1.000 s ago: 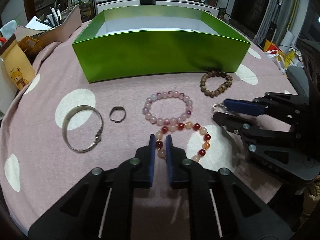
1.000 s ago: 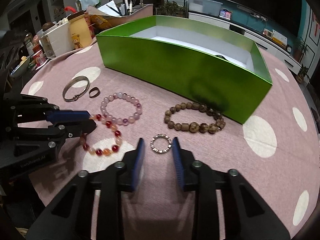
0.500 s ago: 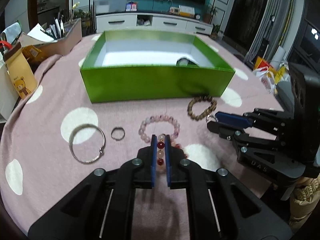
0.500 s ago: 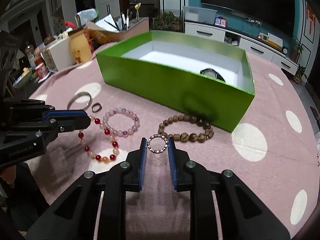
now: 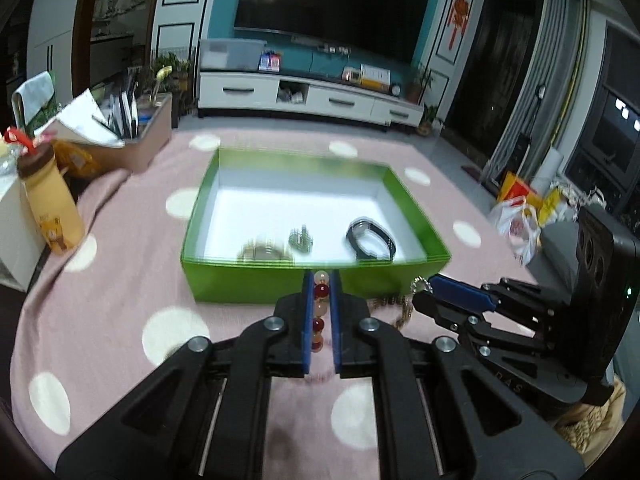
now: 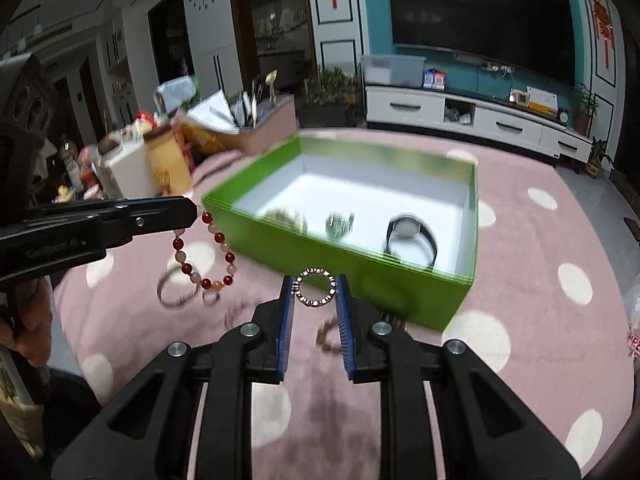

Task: Organize jewelry
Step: 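Release the red bracelet into the box while the right tool releases the ring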

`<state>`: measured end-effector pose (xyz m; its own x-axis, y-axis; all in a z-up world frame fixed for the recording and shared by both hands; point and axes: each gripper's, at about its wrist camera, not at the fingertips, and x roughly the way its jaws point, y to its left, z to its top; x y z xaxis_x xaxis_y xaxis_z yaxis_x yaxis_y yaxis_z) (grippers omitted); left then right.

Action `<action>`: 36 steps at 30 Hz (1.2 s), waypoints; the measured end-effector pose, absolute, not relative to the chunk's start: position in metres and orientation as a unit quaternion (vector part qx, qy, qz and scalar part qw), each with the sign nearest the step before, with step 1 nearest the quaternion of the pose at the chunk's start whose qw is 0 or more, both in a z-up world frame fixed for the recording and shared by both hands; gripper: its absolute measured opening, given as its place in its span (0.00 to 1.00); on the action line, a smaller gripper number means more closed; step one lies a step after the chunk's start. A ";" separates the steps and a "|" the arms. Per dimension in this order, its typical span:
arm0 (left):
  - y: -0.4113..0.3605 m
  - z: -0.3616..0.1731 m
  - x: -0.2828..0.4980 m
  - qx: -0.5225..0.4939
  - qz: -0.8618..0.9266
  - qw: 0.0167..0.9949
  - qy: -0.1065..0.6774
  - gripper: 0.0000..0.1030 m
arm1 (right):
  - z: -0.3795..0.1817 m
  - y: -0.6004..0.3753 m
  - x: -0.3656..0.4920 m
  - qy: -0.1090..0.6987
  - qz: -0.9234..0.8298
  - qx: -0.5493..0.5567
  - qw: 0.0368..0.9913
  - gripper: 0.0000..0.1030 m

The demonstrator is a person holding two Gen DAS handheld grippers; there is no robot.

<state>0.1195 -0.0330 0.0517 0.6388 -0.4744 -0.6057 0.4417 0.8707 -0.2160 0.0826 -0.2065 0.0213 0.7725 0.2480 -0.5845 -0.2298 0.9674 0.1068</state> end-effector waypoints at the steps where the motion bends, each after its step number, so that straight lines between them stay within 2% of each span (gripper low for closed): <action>1: -0.033 0.055 0.123 -0.027 -0.254 0.906 0.339 0.07 | 0.027 -0.209 0.086 0.306 0.125 0.018 0.944 0.20; 8: -0.039 0.072 0.163 -0.044 -0.246 0.910 0.330 0.07 | 0.050 -0.221 0.115 0.281 0.114 0.032 0.952 0.20; 15: -0.043 0.066 0.215 -0.065 -0.227 0.910 0.341 0.07 | 0.042 -0.227 0.152 0.299 0.105 0.037 0.948 0.20; 36: -0.063 0.004 0.295 -0.088 -0.192 0.890 0.404 0.07 | -0.007 -0.225 0.247 0.369 0.084 0.054 0.924 0.20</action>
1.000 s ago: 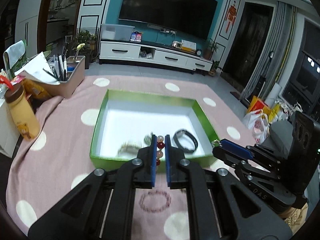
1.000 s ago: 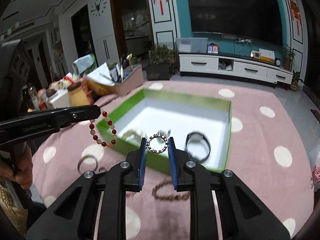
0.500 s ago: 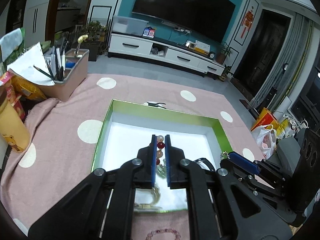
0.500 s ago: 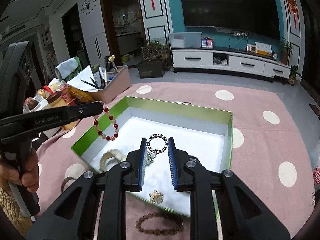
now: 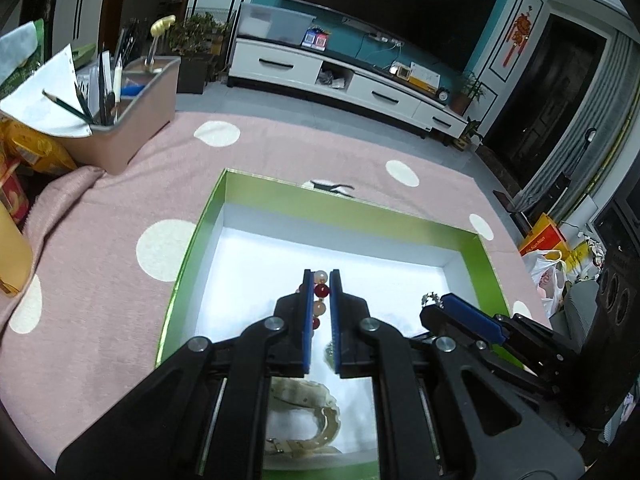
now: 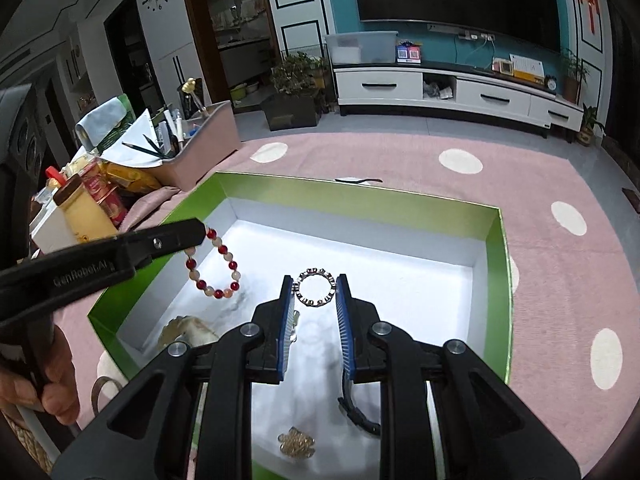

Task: Organize jewelry
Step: 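Release the red bracelet into the box while the right tool releases the ring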

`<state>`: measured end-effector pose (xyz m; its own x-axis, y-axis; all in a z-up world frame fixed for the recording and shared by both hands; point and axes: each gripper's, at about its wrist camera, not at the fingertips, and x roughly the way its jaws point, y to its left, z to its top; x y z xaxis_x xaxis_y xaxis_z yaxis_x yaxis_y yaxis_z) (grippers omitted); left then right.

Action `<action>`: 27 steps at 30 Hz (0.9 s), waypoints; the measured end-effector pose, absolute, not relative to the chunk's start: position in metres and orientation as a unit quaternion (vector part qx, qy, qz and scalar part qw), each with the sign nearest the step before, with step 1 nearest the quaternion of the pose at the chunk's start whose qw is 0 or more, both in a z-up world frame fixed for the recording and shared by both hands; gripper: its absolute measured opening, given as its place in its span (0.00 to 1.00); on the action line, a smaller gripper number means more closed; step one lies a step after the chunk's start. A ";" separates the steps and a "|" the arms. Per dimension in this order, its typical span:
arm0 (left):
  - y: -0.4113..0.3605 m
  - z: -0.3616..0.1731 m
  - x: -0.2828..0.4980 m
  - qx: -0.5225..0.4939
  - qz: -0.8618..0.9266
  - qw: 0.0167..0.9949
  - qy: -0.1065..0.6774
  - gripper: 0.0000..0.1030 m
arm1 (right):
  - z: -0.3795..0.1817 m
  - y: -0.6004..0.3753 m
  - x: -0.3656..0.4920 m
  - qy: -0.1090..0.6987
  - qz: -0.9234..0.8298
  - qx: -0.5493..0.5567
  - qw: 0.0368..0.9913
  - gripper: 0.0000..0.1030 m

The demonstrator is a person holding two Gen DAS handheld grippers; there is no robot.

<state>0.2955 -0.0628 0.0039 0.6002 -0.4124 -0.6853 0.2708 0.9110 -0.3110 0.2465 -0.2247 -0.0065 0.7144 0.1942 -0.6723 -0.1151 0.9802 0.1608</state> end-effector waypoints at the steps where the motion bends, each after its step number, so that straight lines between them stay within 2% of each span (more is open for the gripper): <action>1: -0.063 0.001 0.297 -0.087 -0.189 0.889 0.407 0.07 | -0.008 -0.225 0.249 0.370 0.079 0.055 0.924 0.20; 4: -0.063 -0.006 0.302 -0.088 -0.185 0.886 0.417 0.07 | -0.011 -0.229 0.252 0.375 0.077 0.064 0.922 0.23; 5: -0.063 -0.007 0.302 -0.090 -0.183 0.885 0.418 0.07 | -0.010 -0.230 0.251 0.372 0.075 0.064 0.923 0.26; 6: -0.062 -0.008 0.303 -0.091 -0.182 0.885 0.419 0.07 | -0.009 -0.231 0.250 0.370 0.072 0.066 0.924 0.35; 7: -0.062 -0.007 0.303 -0.091 -0.182 0.885 0.419 0.07 | -0.007 -0.234 0.249 0.369 0.071 0.071 0.924 0.39; 10: -0.062 -0.004 0.300 -0.087 -0.180 0.888 0.415 0.13 | -0.003 -0.239 0.246 0.363 0.068 0.079 0.926 0.39; 16: -0.060 0.008 0.291 -0.081 -0.177 0.894 0.404 0.35 | 0.005 -0.243 0.240 0.354 0.068 0.083 0.929 0.39; 18: -0.057 0.013 0.287 -0.076 -0.173 0.897 0.399 0.48 | 0.008 -0.245 0.237 0.351 0.068 0.084 0.930 0.39; 20: -0.054 0.018 0.284 -0.073 -0.170 0.900 0.394 0.52 | 0.011 -0.246 0.233 0.349 0.067 0.085 0.931 0.39; 21: -0.052 0.021 0.282 -0.073 -0.168 0.901 0.393 0.59 | 0.012 -0.246 0.231 0.348 0.066 0.085 0.931 0.39; 23: -0.047 0.025 0.280 -0.072 -0.161 0.903 0.391 0.68 | 0.014 -0.247 0.227 0.346 0.067 0.085 0.932 0.39; 27: -0.040 0.033 0.273 -0.064 -0.149 0.907 0.388 0.78 | 0.017 -0.247 0.216 0.346 0.067 0.082 0.932 0.40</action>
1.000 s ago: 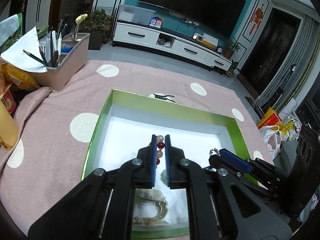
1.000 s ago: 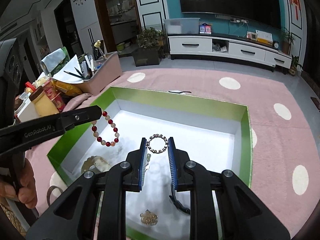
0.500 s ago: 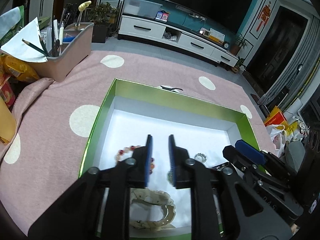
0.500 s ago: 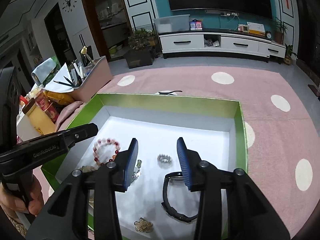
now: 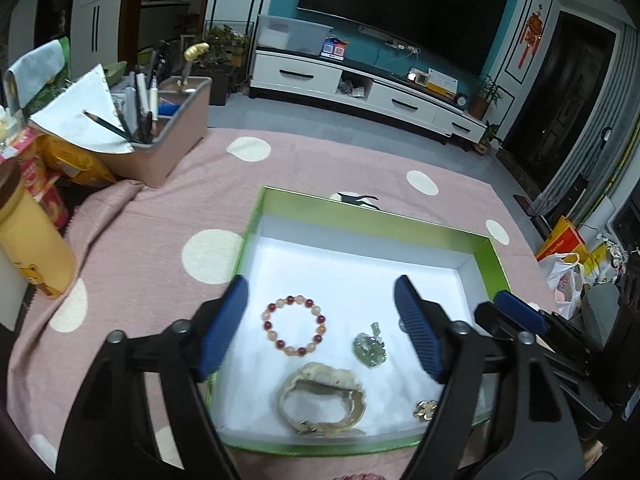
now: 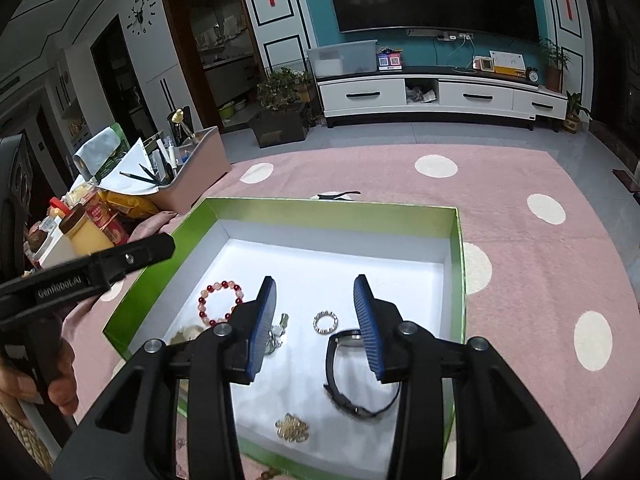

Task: Organize jewelry
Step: 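Release the red bracelet into the box while the right tool releases the ring, then withdraw both open tools from the box back over the table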

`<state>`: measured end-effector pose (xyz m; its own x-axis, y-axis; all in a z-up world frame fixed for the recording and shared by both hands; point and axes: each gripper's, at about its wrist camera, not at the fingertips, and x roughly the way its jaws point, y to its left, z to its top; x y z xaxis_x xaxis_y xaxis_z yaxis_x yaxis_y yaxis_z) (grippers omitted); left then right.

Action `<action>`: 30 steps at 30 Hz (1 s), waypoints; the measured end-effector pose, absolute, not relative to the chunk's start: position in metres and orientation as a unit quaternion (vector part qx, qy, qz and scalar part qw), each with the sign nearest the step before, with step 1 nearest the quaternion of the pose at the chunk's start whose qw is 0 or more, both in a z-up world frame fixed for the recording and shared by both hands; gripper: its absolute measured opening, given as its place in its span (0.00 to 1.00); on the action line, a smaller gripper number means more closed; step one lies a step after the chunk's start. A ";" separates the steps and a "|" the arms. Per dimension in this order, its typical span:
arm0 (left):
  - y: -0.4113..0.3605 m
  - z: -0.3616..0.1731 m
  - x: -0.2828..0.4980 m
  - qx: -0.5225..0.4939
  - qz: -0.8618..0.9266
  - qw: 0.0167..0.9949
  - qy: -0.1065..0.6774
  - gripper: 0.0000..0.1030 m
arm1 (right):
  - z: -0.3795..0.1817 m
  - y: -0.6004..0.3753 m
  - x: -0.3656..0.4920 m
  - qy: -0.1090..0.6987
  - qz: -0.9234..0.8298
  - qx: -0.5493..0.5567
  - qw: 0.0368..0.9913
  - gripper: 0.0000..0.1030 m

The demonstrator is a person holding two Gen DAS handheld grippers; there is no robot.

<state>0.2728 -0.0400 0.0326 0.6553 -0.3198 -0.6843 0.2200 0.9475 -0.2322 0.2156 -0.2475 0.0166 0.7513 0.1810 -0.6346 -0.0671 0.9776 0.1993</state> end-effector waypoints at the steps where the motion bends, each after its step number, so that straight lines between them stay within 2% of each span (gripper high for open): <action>1: -0.038 0.035 0.271 -0.062 -0.148 0.908 0.387 0.79 | 0.017 -0.248 0.213 0.346 0.065 0.081 0.932 0.40; 6: -0.031 0.043 0.259 -0.051 -0.141 0.910 0.386 0.90 | 0.024 -0.249 0.197 0.337 0.064 0.085 0.935 0.47; 10: -0.027 0.048 0.247 -0.041 -0.139 0.913 0.381 0.95 | 0.029 -0.248 0.185 0.327 0.065 0.083 0.939 0.59; 12: -0.025 0.052 0.239 -0.037 -0.137 0.915 0.377 0.98 | 0.031 -0.247 0.181 0.326 0.068 0.083 0.939 0.59; 19: -0.010 0.058 0.214 -0.040 -0.128 0.920 0.369 0.98 | 0.029 -0.244 0.157 0.326 0.069 0.076 0.940 0.62; 30: 0.019 0.031 0.160 -0.041 -0.132 0.925 0.353 0.98 | 0.013 -0.243 0.109 0.344 0.063 0.045 0.936 0.63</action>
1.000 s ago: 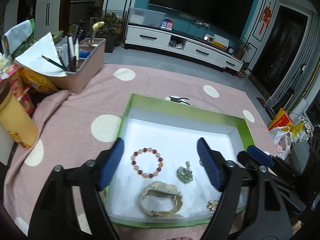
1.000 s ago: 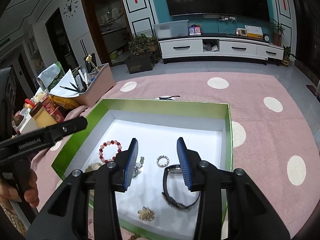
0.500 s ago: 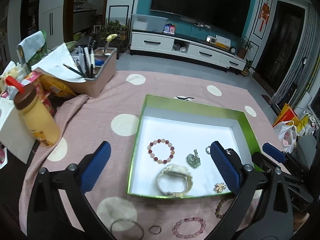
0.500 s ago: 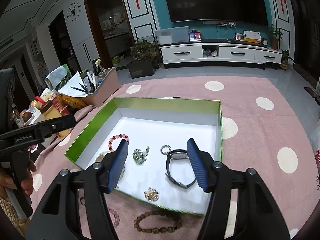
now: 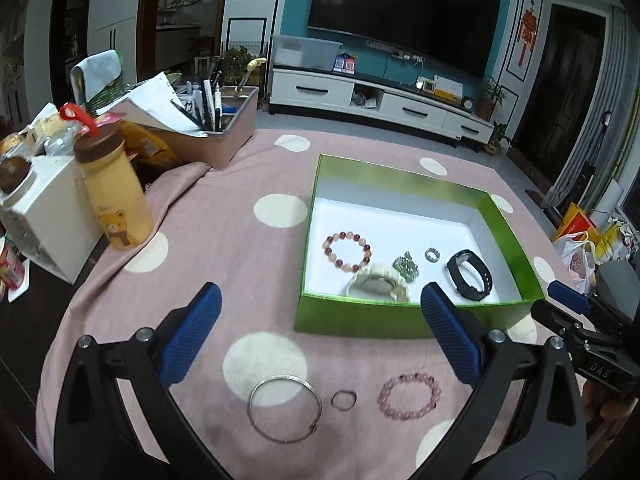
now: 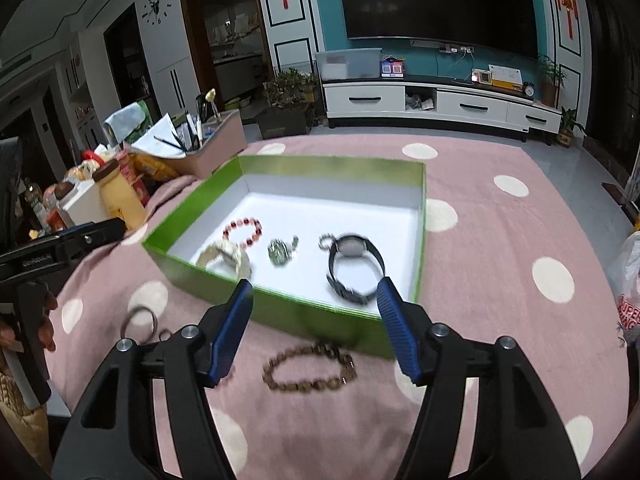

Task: Organize jewelry
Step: 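Withdraw both open tools from the box back over the table, then close the left tool on the silver bangle while the right tool approaches the wooden bead bracelet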

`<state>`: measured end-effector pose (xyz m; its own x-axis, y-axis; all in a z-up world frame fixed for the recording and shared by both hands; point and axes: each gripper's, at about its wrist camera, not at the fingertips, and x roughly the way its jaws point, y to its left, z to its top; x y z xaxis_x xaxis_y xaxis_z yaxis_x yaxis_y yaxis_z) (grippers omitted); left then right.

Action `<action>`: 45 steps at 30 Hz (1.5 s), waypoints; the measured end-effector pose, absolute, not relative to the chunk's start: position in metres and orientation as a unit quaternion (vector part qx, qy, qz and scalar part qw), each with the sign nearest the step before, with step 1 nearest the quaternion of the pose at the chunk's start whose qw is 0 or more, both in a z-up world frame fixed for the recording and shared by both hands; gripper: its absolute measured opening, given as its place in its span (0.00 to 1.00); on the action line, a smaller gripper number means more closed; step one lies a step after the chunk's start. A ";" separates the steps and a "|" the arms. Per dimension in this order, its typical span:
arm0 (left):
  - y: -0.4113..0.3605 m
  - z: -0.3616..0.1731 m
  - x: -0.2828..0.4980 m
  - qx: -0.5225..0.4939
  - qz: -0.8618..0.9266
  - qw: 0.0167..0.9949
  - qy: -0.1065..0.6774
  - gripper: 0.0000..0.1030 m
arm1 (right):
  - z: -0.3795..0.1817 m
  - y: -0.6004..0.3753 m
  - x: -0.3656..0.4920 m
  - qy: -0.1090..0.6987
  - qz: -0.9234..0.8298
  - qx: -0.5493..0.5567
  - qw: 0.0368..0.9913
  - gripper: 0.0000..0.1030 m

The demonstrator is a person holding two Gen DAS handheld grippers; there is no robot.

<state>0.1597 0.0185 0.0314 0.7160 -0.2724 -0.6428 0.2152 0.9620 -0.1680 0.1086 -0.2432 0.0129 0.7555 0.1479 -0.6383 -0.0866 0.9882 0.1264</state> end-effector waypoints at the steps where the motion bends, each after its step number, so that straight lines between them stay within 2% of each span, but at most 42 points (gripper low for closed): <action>1: 0.021 0.030 0.156 -0.044 -0.138 0.925 0.352 0.98 | 0.011 -0.244 0.105 0.345 0.061 0.043 0.936 0.63; 12: 0.041 -0.009 0.139 -0.096 -0.173 0.894 0.401 0.98 | 0.003 -0.243 0.093 0.359 0.064 0.032 0.931 0.63; 17: 0.026 -0.019 0.131 -0.011 -0.140 0.903 0.407 0.98 | 0.001 -0.239 0.091 0.363 0.079 0.025 0.928 0.63; 21: 0.034 -0.028 0.126 -0.019 -0.135 0.895 0.425 0.98 | -0.003 -0.237 0.092 0.372 0.082 0.018 0.924 0.63; 26: 0.026 -0.033 0.117 0.029 -0.146 0.896 0.419 0.97 | -0.008 -0.229 0.092 0.381 0.092 0.006 0.920 0.63; 31: 0.011 -0.034 0.114 0.053 -0.174 0.891 0.415 0.84 | -0.011 -0.224 0.092 0.386 0.100 -0.001 0.917 0.63; 36: 0.000 -0.038 0.113 0.064 -0.203 0.882 0.420 0.60 | -0.011 -0.226 0.092 0.388 0.101 0.002 0.916 0.63; 40: -0.001 -0.043 0.114 0.065 -0.202 0.878 0.429 0.59 | -0.010 -0.227 0.091 0.387 0.101 0.005 0.917 0.63; 45: 0.003 -0.053 0.119 0.066 -0.191 0.870 0.449 0.45 | -0.011 -0.227 0.092 0.390 0.102 0.002 0.915 0.63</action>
